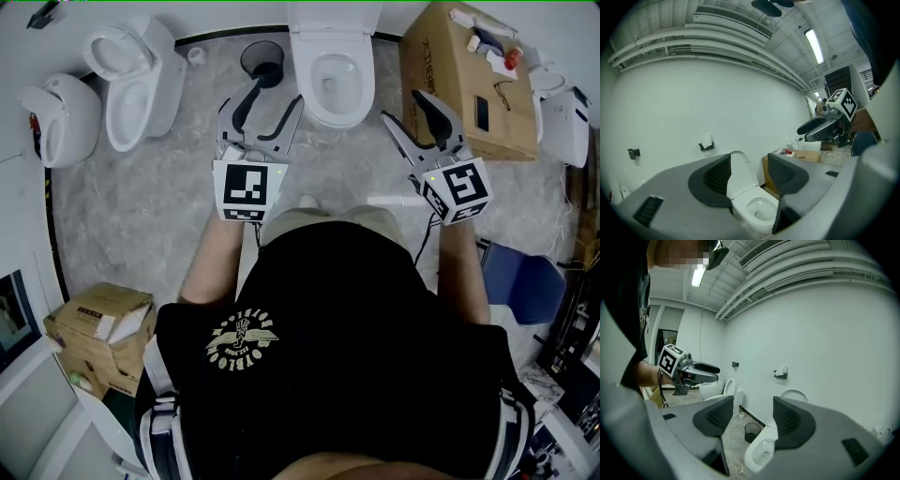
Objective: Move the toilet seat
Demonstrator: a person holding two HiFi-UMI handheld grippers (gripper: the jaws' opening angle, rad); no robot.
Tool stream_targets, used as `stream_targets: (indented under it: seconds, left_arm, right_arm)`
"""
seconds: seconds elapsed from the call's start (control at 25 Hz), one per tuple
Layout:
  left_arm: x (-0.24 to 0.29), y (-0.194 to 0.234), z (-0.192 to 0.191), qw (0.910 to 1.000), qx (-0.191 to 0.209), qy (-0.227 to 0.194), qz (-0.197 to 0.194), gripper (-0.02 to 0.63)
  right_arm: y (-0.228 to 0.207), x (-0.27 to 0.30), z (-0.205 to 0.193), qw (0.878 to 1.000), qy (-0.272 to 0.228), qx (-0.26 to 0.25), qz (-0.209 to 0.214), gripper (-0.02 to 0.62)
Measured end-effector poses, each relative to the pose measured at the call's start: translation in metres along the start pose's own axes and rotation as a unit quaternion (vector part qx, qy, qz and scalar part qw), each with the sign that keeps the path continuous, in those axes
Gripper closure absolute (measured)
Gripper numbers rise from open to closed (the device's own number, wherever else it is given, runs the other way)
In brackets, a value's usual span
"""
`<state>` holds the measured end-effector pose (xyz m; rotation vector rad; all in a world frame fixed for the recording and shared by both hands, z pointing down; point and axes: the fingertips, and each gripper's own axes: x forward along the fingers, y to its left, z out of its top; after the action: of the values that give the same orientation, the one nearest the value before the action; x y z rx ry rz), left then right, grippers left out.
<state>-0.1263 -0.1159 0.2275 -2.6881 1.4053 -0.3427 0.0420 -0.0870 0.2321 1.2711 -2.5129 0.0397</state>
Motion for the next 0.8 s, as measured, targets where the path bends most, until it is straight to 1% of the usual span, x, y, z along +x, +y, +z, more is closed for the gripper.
stream_targets:
  seconds: [0.16,0.36,0.8]
  left_arm:
    - [0.005,0.005,-0.006,1.0000,0.000,0.005,-0.007,0.345]
    - [0.010,0.003,-0.012,0.9999,0.002,0.010,-0.012,0.345]
    - [0.019,0.015,-0.029,0.9995,0.000,0.030,-0.002,0.345]
  right_arm:
    - [-0.011,-0.001,0.000,1.000,0.001,0.002,-0.017,0.339]
    - [-0.022,-0.007,-0.011,0.999,0.007,0.009,-0.032,0.339]
    - [-0.037,0.004,-0.037,0.999,0.016,0.035,-0.035,0.339]
